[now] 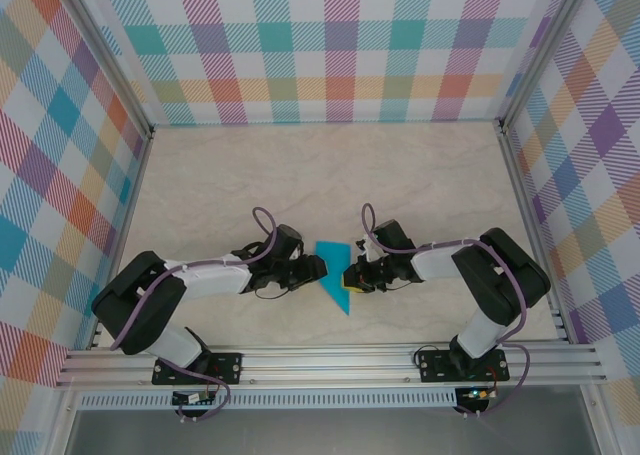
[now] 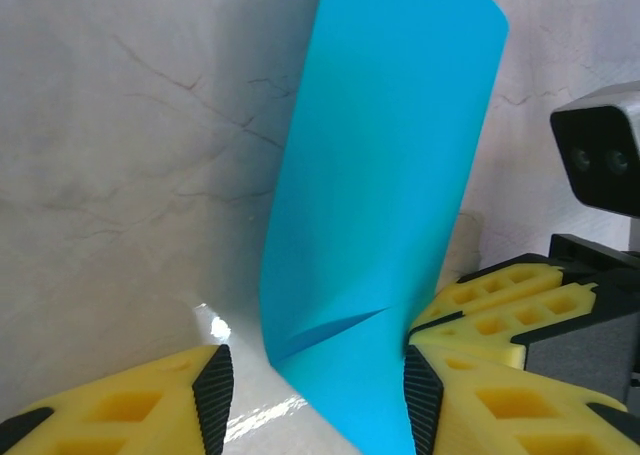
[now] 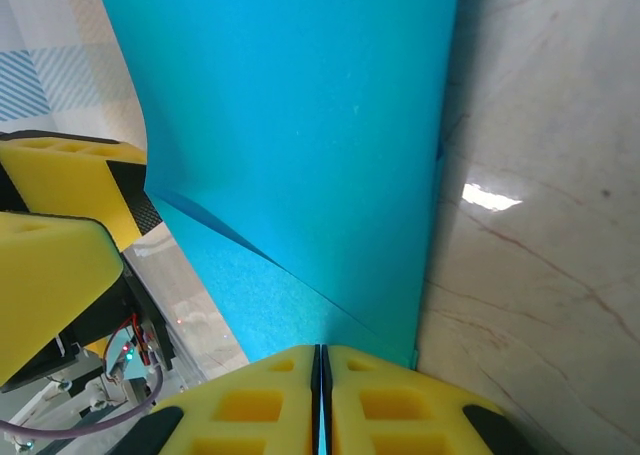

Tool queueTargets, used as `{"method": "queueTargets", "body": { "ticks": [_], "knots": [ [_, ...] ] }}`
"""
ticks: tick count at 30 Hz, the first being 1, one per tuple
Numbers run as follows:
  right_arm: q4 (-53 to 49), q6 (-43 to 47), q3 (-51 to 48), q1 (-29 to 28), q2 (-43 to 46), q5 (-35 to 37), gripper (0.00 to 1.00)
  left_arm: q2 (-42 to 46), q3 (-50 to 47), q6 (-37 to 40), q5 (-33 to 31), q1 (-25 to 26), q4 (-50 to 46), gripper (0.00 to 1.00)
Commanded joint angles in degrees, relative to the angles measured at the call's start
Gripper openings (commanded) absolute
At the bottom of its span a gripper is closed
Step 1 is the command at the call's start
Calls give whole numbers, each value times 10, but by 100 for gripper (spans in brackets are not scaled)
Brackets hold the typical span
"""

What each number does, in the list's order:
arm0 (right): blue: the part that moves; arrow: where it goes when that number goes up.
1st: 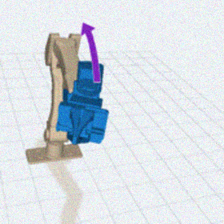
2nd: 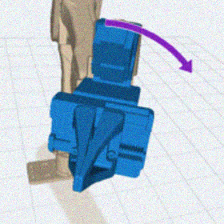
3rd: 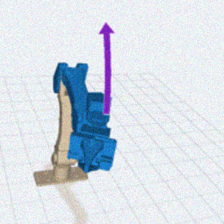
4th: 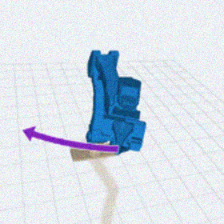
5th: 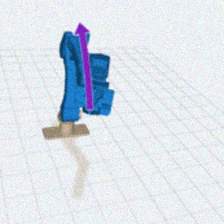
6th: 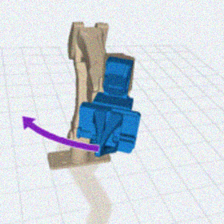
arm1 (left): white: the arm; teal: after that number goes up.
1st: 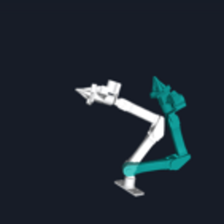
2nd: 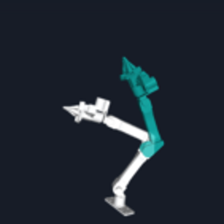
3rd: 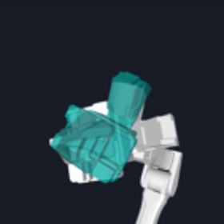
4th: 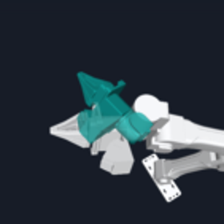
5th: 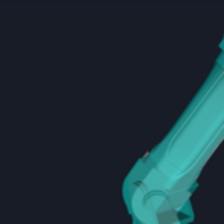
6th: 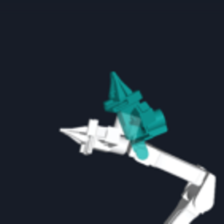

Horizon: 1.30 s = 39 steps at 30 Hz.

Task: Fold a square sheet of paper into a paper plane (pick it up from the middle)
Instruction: Fold the wing for the fifth time at the center of the table.

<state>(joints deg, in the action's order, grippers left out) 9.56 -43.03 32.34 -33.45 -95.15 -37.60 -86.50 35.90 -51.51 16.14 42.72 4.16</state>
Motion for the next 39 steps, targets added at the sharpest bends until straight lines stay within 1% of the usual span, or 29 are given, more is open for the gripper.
{"method": "queueTargets", "body": {
  "ticks": [1, 10, 15, 16, 17, 19, 20, 22, 24, 28, 30, 33, 36, 37, 38, 39],
  "knots": [
    [6, -5, -14, 7, -18, 4, 12, -9, 16, -3, 18, 7, 27, 49],
    [14, -6, -15, 9, -22, 1, 12, -28, 20, -4, 34, 9, 56, 44],
    [15, -7, -14, 12, -24, 1, 12, -27, 21, -2, 31, 8, 60, 42],
    [16, -6, -14, 11, -24, 0, 12, -29, 21, -1, 32, 8, 61, 40],
    [17, -5, -14, 12, -24, -1, 13, -30, 20, 0, 28, 8, 59, 35],
    [18, -3, -14, 12, -23, -2, 18, -33, 17, 3, 12, 9, 54, 24],
    [16, -3, -13, 12, -21, -1, 19, -33, 14, 1, 2, 8, 52, 17],
    [3, 2, -7, 11, -16, 0, 20, -32, 7, -5, -6, 8, 60, 8],
    [-4, 5, -4, 12, -2, 0, 21, -28, 2, -10, -9, 9, 67, 6],
    [-46, 25, 8, 11, 47, 22, 22, -16, 3, -17, -17, 11, 63, 4],
    [-68, 36, 7, 10, 84, 46, 24, -6, 3, -19, -31, 12, 52, 3],
    [-111, 58, 5, 6, 147, 103, 26, 10, 2, -27, -54, 12, 26, 2],
    [-123, 90, -7, -9, 213, 159, 27, 21, -2, -31, -59, 12, 25, 2],
    [-116, 106, -16, -20, 230, 179, 30, 22, -2, -32, -60, 12, 26, 2],
    [-121, 118, -18, -31, 240, 211, 36, 23, -1, -33, -59, 13, 26, 2],
    [-128, 139, -17, -48, 245, 239, 38, 22, 0, -33, -57, 13, 27, 2]
  ]
}}
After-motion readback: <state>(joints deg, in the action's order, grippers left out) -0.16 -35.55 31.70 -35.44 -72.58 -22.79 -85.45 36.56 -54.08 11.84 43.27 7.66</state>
